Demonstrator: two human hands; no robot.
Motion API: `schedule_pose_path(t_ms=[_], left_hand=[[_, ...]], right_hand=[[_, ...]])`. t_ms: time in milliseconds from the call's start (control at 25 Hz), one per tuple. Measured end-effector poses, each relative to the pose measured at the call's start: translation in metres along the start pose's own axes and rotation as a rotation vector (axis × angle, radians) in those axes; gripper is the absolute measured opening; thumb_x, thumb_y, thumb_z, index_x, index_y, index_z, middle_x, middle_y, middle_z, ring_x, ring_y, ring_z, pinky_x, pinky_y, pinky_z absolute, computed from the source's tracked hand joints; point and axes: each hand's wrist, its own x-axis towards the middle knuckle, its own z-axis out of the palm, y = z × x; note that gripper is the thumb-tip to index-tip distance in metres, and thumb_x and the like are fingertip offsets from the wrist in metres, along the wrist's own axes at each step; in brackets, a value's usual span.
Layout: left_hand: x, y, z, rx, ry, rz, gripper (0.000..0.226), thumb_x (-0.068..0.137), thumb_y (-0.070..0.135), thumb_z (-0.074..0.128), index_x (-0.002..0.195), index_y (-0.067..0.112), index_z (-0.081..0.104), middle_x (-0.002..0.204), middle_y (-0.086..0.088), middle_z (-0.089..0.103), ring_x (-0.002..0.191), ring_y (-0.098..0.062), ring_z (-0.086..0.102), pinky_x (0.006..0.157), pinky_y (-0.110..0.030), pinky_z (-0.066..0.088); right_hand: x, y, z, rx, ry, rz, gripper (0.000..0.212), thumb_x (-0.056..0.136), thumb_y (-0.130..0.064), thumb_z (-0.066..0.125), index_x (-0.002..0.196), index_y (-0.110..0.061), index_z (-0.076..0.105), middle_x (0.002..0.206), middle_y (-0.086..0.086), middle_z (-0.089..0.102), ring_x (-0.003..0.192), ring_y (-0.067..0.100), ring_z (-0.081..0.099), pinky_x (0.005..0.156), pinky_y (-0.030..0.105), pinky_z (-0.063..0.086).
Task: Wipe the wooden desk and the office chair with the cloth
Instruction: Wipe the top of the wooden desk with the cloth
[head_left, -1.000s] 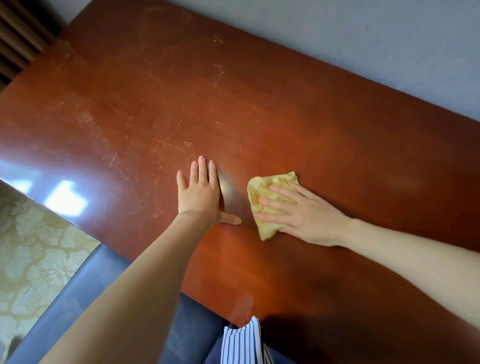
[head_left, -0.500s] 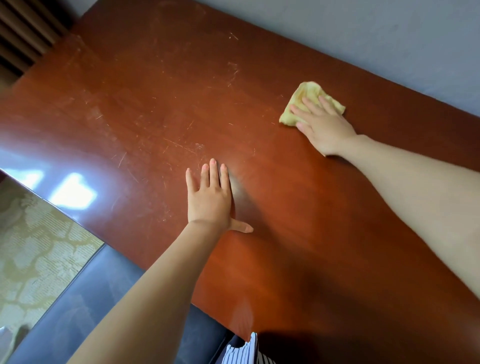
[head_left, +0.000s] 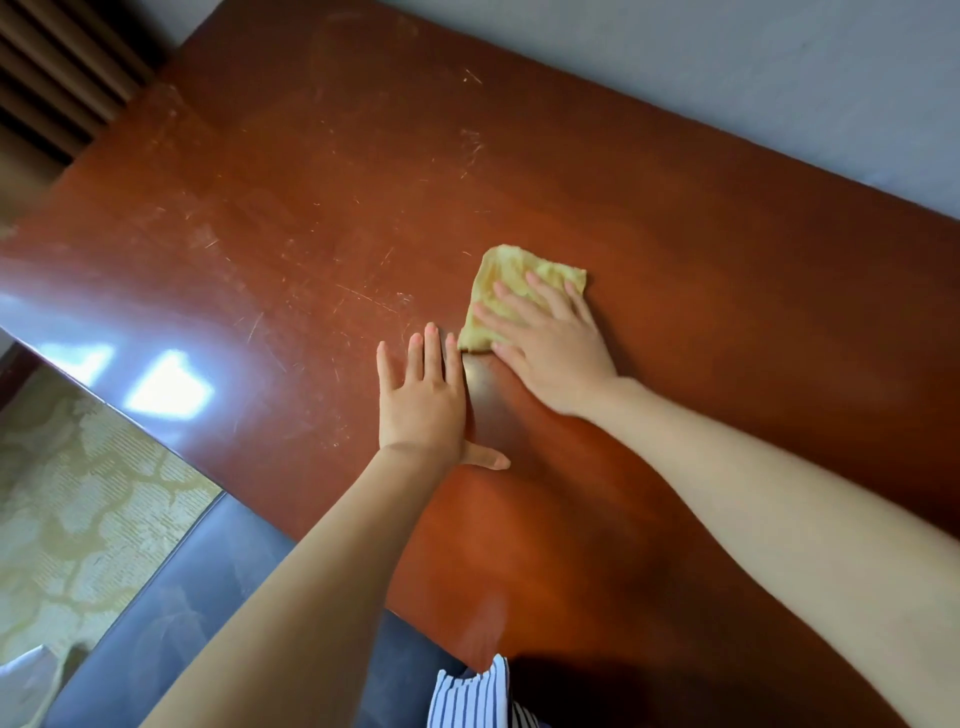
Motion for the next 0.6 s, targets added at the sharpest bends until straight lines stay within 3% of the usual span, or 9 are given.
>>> schedule_pose_path(t_ms=[120, 200, 280, 440, 600], left_hand=[[0.0, 0.0, -0.013, 0.122, -0.028, 0.007, 0.137, 0.057, 0.092, 0.04, 0.148, 0.001, -0.007, 0.157, -0.019, 0.001, 0.145, -0.031, 0.007, 0.108, -0.063, -0.008], [0.004, 0.002, -0.028, 0.193, 0.004, 0.021, 0.126, 0.06, 0.093, 0.035, 0.145, 0.001, 0.018, 0.147, -0.016, 0.029, 0.139, -0.03, 0.025, 0.107, -0.065, -0.009], [0.01, 0.003, -0.04, 0.191, 0.095, 0.027, 0.111, 0.064, 0.09, 0.034, 0.138, 0.006, 0.035, 0.136, -0.011, 0.04, 0.136, -0.029, 0.026, 0.108, -0.065, -0.003], [0.032, 0.019, -0.056, 0.053, 0.154, 0.078, 0.116, 0.064, 0.085, 0.047, 0.146, 0.011, 0.013, 0.154, -0.009, 0.01, 0.145, -0.029, -0.001, 0.112, -0.062, 0.004], [0.061, 0.039, -0.066, 0.019, 0.132, 0.147, 0.126, 0.064, 0.084, 0.05, 0.149, 0.013, -0.008, 0.156, -0.007, -0.021, 0.145, -0.027, -0.015, 0.112, -0.06, 0.002]], right_hand=[[-0.046, 0.003, 0.006, -0.05, -0.031, -0.104, 0.045, 0.098, -0.045, 0.033, 0.143, -0.043, 0.03, 0.154, -0.008, 0.028, 0.143, 0.027, 0.017, 0.116, 0.047, 0.007], [-0.077, 0.017, 0.006, -0.077, -0.029, -0.189, 0.043, 0.098, -0.045, 0.033, 0.141, -0.042, 0.038, 0.152, -0.008, 0.032, 0.142, 0.028, 0.024, 0.115, 0.047, 0.012], [-0.104, 0.038, 0.004, -0.139, -0.037, -0.299, 0.044, 0.098, -0.046, 0.028, 0.14, -0.04, 0.041, 0.15, -0.008, 0.035, 0.141, 0.027, 0.028, 0.115, 0.047, 0.02], [-0.135, 0.094, -0.006, -0.245, -0.082, -0.394, 0.048, 0.095, -0.046, 0.026, 0.142, -0.038, 0.038, 0.15, -0.007, 0.036, 0.14, 0.026, 0.029, 0.113, 0.047, 0.025], [-0.126, 0.142, -0.018, -0.211, -0.085, -0.206, 0.047, 0.097, -0.051, 0.022, 0.143, -0.042, 0.025, 0.153, -0.009, 0.023, 0.144, 0.023, 0.015, 0.116, 0.043, 0.015]])
